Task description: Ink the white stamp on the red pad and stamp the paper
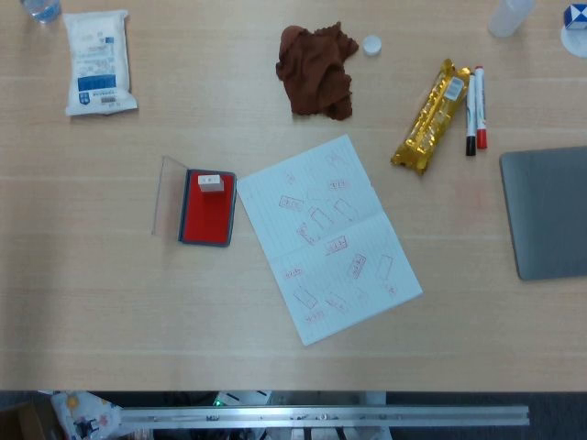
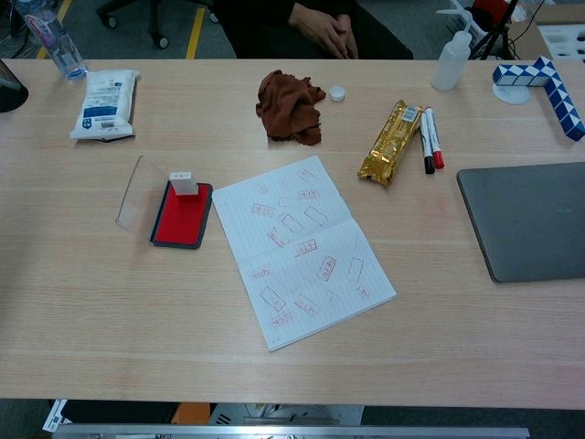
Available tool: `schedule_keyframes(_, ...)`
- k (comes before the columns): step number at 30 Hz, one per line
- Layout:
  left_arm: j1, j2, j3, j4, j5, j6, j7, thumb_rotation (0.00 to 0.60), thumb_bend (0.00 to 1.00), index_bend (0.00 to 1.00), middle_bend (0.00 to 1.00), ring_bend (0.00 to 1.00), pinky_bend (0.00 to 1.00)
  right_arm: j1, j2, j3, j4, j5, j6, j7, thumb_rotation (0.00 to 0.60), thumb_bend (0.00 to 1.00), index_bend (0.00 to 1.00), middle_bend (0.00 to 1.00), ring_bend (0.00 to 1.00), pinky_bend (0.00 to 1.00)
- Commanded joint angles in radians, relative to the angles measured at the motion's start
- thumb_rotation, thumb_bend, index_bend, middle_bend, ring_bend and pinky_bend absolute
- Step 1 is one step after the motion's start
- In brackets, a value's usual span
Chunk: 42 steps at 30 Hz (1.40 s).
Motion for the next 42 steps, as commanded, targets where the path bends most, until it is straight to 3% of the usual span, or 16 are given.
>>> schedule_keyframes(1, 0.0, 0.0, -0.001, 0.002, -0.002, -0.001, 0.0, 0.6, 0.34, 0.21, 0.09, 0.0, 0.01, 0.002, -0.002, 0.0, -0.001, 0.001, -0.004, -0.003, 0.6, 0.22, 0.4, 0.47, 0.33, 0.35)
schedule_keyframes(19, -0.018, 0.006, -0.005, 0.0, 0.02, -0.014, -0.002, 0.6, 0.34, 0.21, 0.09, 0.0, 0.01, 0.006, 0.006, 0.008, -0.003, 0.003, -0.001, -0.005, 0.6, 0.22, 0.4, 0.47, 0.33, 0.35)
schedule_keyframes(34, -0.186, 0.018, -0.038, -0.012, 0.081, -0.211, -0.08, 0.6, 0.34, 0.23, 0.09, 0.0, 0.01, 0.033, 0.004, 0.02, -0.017, 0.019, -0.036, -0.042, 0.6, 0.22, 0.4, 0.47, 0.33, 0.35)
schedule_keyframes(42, -0.301, -0.039, -0.056, -0.004, 0.076, -0.343, -0.01, 0.6, 0.34, 0.27, 0.09, 0.0, 0.01, 0.034, 0.002, 0.019, -0.018, 0.023, -0.039, -0.05, 0.6, 0.22, 0.4, 0.47, 0.33, 0.35)
